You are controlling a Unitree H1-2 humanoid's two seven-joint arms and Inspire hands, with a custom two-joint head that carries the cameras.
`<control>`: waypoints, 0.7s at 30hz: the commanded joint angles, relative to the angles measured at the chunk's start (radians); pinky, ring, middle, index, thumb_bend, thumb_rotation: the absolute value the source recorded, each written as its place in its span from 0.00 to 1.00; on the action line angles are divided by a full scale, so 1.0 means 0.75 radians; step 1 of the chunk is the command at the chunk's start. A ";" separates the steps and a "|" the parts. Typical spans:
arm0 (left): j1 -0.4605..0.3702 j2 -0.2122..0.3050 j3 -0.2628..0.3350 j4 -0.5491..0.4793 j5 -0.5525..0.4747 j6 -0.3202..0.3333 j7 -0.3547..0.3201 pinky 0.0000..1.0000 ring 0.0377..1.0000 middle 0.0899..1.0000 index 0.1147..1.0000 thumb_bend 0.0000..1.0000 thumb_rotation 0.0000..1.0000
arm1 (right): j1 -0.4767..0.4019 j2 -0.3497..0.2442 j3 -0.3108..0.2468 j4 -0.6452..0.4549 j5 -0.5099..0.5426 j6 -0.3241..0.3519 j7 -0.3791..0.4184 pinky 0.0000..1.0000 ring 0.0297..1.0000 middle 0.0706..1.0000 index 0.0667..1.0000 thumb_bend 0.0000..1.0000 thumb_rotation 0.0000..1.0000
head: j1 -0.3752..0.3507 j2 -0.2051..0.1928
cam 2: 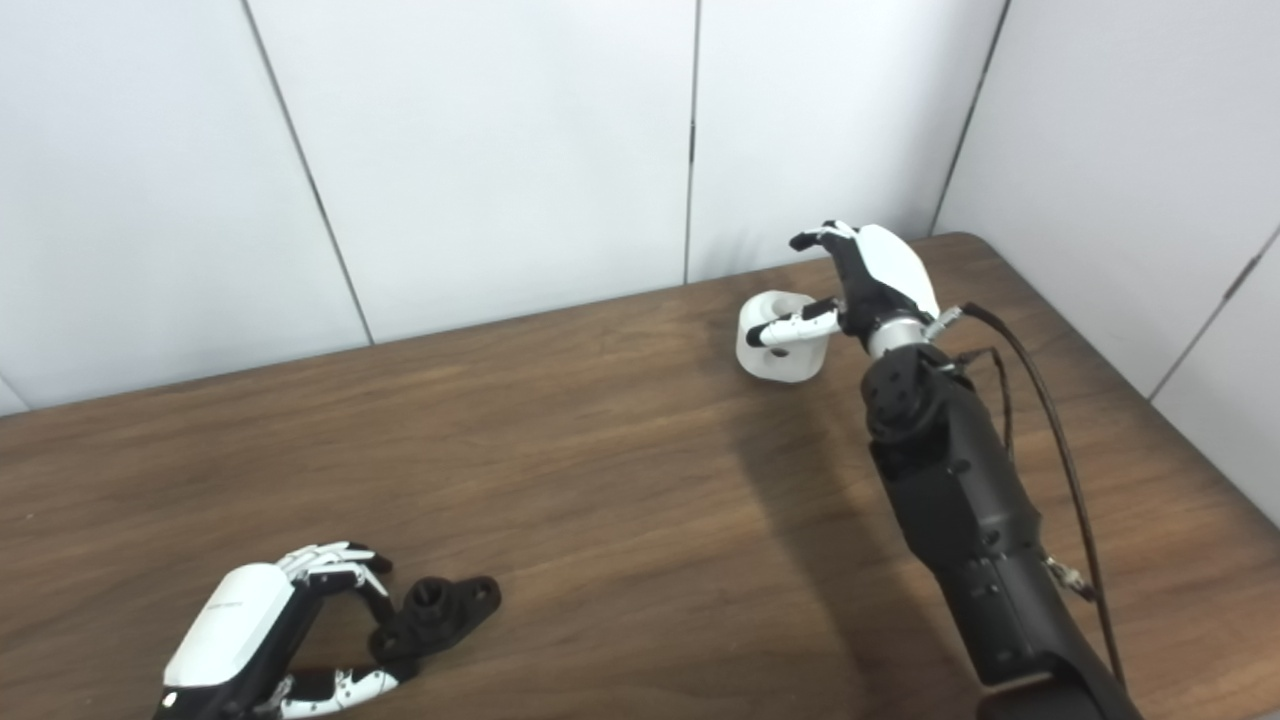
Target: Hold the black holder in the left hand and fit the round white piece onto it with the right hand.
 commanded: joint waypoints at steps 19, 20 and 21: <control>0.036 0.040 -0.008 0.036 0.015 -0.004 -0.079 0.84 0.81 0.72 0.42 0.52 0.04 | -0.147 -0.054 -0.074 0.090 -0.130 0.001 0.151 0.95 1.00 0.93 0.78 0.92 0.20 | 0.012 0.003; 0.036 0.040 -0.008 0.034 0.017 0.000 -0.082 0.84 0.81 0.72 0.42 0.52 0.04 | -0.148 -0.054 -0.074 0.091 -0.135 0.001 0.157 0.96 1.00 0.93 0.78 0.92 0.20 | 0.012 0.003; 0.036 0.040 -0.008 0.030 0.022 0.005 -0.084 0.84 0.81 0.73 0.42 0.52 0.04 | -0.149 -0.057 -0.068 0.091 -0.139 0.001 0.167 0.97 1.00 0.93 0.78 0.92 0.20 | 0.012 0.003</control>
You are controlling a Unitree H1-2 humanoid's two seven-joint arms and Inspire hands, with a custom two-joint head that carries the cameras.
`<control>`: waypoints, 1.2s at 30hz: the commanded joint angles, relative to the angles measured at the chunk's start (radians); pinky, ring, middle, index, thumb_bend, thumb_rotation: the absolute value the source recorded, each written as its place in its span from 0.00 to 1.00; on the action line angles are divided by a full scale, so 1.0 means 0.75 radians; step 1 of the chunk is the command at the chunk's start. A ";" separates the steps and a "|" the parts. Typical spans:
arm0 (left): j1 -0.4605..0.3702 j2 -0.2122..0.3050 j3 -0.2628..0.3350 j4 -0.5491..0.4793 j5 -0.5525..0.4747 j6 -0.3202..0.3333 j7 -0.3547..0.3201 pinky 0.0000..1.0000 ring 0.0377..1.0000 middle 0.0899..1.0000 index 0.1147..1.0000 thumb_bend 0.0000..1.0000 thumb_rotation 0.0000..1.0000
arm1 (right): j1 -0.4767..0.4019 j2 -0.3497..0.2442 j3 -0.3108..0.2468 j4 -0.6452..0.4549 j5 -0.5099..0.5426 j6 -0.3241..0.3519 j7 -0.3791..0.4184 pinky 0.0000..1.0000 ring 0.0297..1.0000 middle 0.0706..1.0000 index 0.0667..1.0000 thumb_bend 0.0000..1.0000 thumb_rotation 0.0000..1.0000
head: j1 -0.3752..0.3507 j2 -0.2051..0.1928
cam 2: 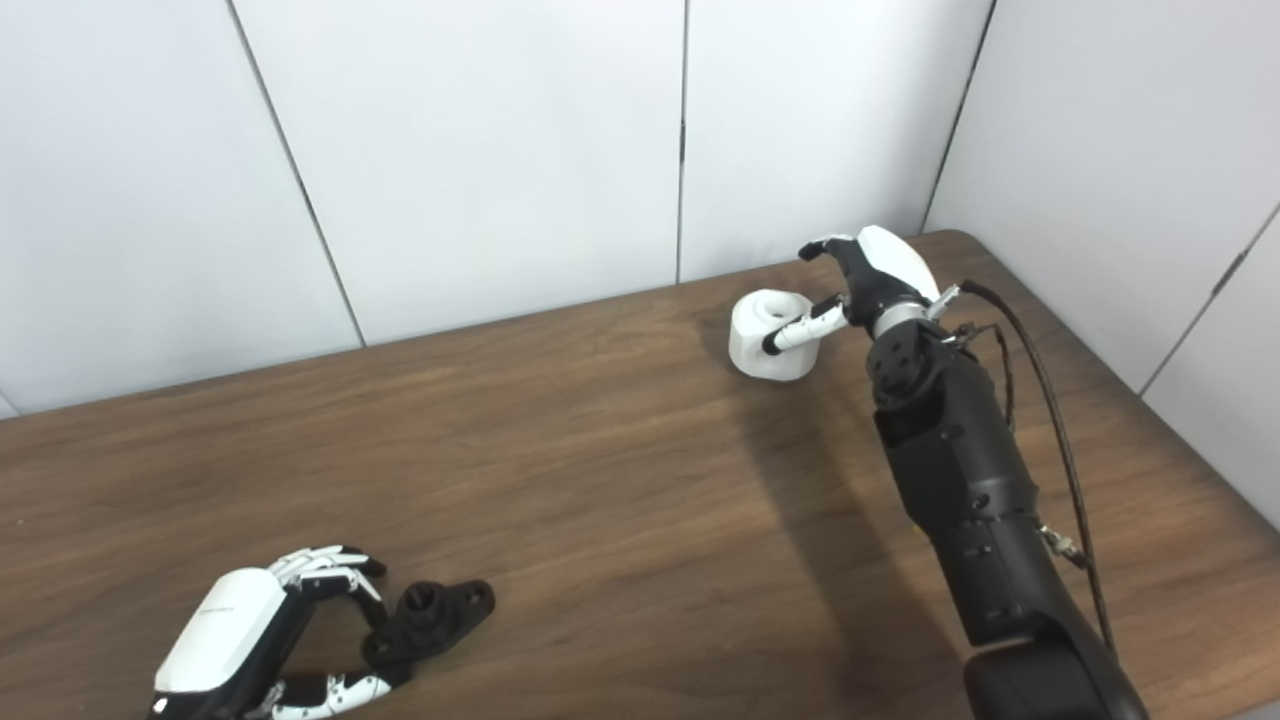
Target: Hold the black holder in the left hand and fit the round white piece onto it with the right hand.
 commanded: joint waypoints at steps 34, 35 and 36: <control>0.035 0.015 -0.020 0.035 0.033 0.017 -0.080 0.83 0.80 0.71 0.42 0.52 0.04 | -0.090 -0.054 0.045 0.018 -0.113 0.001 0.078 0.97 1.00 0.93 0.70 0.83 0.23 | 0.009 -0.002; 0.035 0.015 -0.020 0.037 0.031 0.015 -0.080 0.83 0.80 0.71 0.42 0.52 0.04 | -0.089 -0.056 0.049 0.018 -0.105 0.000 0.069 0.97 1.00 0.93 0.70 0.83 0.23 | 0.009 0.000; 0.035 0.015 -0.021 0.038 0.030 0.013 -0.080 0.83 0.80 0.71 0.42 0.52 0.04 | -0.088 -0.059 0.053 0.020 -0.100 0.000 0.062 0.97 1.00 0.93 0.69 0.83 0.22 | 0.011 0.000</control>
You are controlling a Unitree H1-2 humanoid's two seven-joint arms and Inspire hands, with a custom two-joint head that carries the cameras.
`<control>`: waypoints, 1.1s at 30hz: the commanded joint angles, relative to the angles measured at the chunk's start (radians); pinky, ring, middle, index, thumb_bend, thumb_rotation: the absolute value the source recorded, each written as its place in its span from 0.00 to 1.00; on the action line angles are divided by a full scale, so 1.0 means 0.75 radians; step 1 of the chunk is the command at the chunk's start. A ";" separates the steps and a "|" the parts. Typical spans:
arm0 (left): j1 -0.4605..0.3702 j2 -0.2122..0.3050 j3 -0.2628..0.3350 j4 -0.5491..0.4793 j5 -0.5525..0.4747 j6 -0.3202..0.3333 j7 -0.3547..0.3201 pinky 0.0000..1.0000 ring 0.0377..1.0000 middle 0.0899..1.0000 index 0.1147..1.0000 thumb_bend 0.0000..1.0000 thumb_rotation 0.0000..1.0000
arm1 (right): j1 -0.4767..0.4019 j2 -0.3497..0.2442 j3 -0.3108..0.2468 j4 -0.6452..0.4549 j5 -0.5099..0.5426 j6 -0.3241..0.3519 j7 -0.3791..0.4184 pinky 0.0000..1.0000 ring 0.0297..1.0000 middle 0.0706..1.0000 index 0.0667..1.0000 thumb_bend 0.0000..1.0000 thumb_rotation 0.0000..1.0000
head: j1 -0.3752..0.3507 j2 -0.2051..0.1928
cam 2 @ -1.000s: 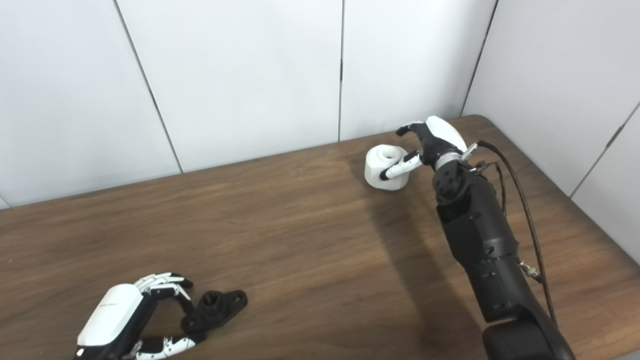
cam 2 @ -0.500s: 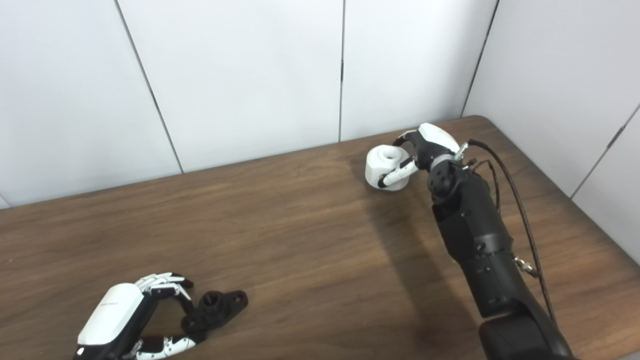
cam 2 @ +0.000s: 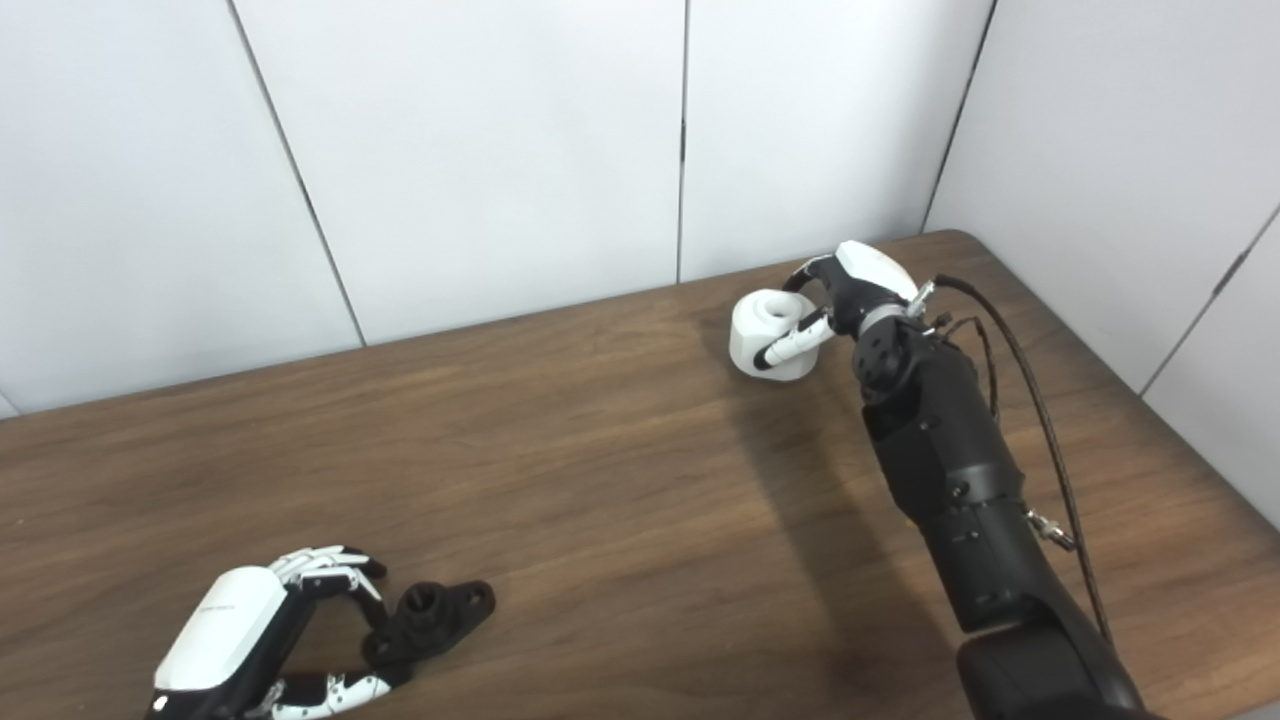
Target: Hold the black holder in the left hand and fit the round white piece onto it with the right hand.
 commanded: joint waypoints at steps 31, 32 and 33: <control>0.040 0.003 -0.025 0.035 0.039 0.023 -0.065 0.83 0.79 0.71 0.42 0.52 0.04 | 0.022 -0.141 0.149 -0.059 0.177 -0.125 -0.394 0.97 0.92 0.79 0.45 0.52 0.13 | 0.060 0.021; 0.040 0.001 -0.027 0.035 0.044 0.026 -0.066 0.83 0.79 0.71 0.42 0.52 0.04 | 0.023 -0.142 0.157 -0.074 0.173 -0.135 -0.400 0.97 0.92 0.79 0.45 0.52 0.13 | 0.072 0.021; 0.040 0.000 -0.027 0.034 0.047 0.029 -0.067 0.83 0.80 0.71 0.42 0.52 0.04 | 0.023 -0.143 0.164 -0.083 0.172 -0.141 -0.404 0.97 0.92 0.80 0.45 0.52 0.13 | 0.074 0.022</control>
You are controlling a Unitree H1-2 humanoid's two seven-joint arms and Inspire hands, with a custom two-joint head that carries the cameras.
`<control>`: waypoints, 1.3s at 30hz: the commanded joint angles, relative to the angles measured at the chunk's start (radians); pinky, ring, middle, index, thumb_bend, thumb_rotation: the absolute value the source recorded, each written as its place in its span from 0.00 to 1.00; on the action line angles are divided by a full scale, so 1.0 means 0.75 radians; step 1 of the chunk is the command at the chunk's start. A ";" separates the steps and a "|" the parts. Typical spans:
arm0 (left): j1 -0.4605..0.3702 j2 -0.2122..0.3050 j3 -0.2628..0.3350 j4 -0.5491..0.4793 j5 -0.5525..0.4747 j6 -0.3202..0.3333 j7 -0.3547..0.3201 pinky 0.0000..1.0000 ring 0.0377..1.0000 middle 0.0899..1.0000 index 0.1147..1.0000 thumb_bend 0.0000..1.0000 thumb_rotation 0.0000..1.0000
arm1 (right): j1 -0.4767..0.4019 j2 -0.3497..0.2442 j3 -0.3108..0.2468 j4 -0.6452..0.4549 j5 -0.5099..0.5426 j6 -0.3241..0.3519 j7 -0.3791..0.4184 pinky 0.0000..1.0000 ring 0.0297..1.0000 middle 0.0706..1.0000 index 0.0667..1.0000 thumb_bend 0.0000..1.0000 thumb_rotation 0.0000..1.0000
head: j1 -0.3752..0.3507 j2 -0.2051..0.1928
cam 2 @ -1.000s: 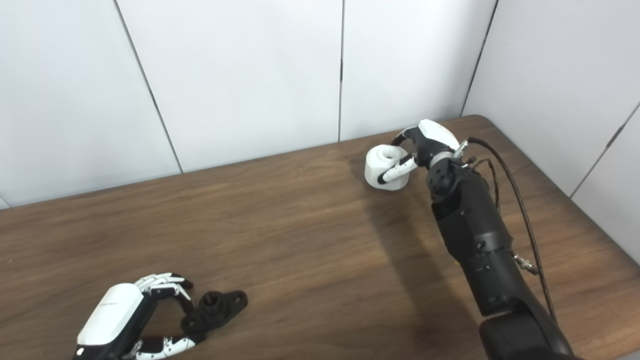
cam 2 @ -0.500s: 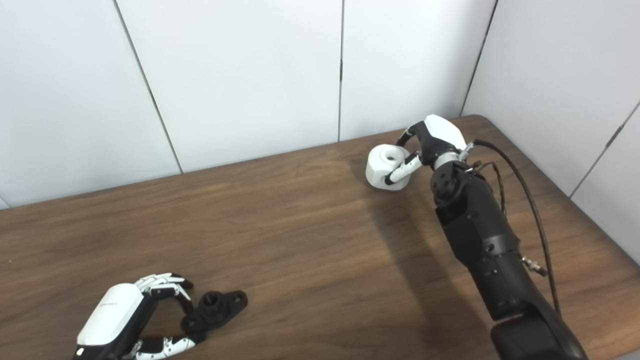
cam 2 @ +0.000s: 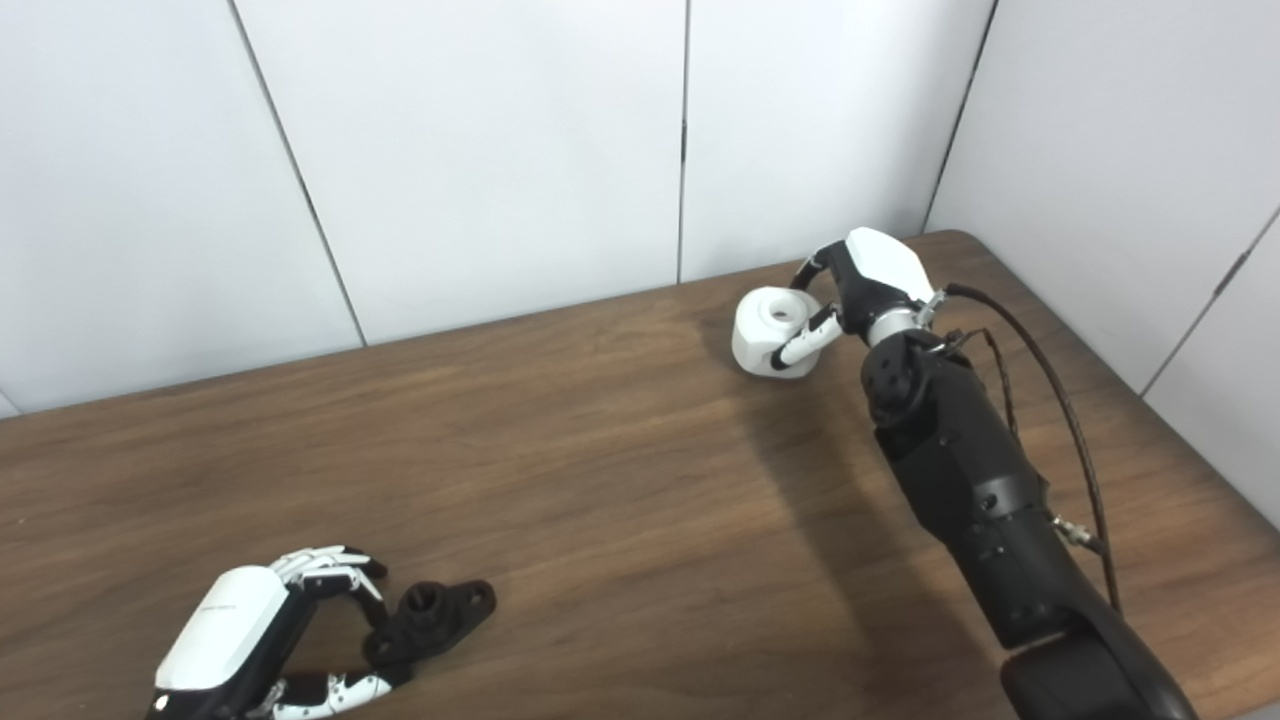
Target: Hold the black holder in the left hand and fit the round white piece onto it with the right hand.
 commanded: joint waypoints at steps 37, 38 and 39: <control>0.069 -0.129 -0.125 -0.002 0.167 0.177 -0.073 0.88 0.83 0.74 0.42 0.52 0.05 | -0.028 0.036 0.284 -0.905 -0.248 0.028 0.554 1.00 0.90 0.80 0.45 0.52 0.14 | 0.436 0.099; 0.068 -0.132 -0.129 -0.001 0.170 0.181 -0.072 0.88 0.83 0.74 0.42 0.52 0.05 | -0.028 0.045 0.285 -0.923 -0.255 0.036 0.582 1.00 0.90 0.80 0.45 0.52 0.14 | 0.452 0.109; 0.066 -0.136 -0.132 0.002 0.173 0.181 -0.066 0.88 0.83 0.74 0.42 0.52 0.05 | -0.029 0.056 0.286 -0.942 -0.257 0.046 0.612 1.00 0.90 0.81 0.45 0.52 0.14 | 0.458 0.117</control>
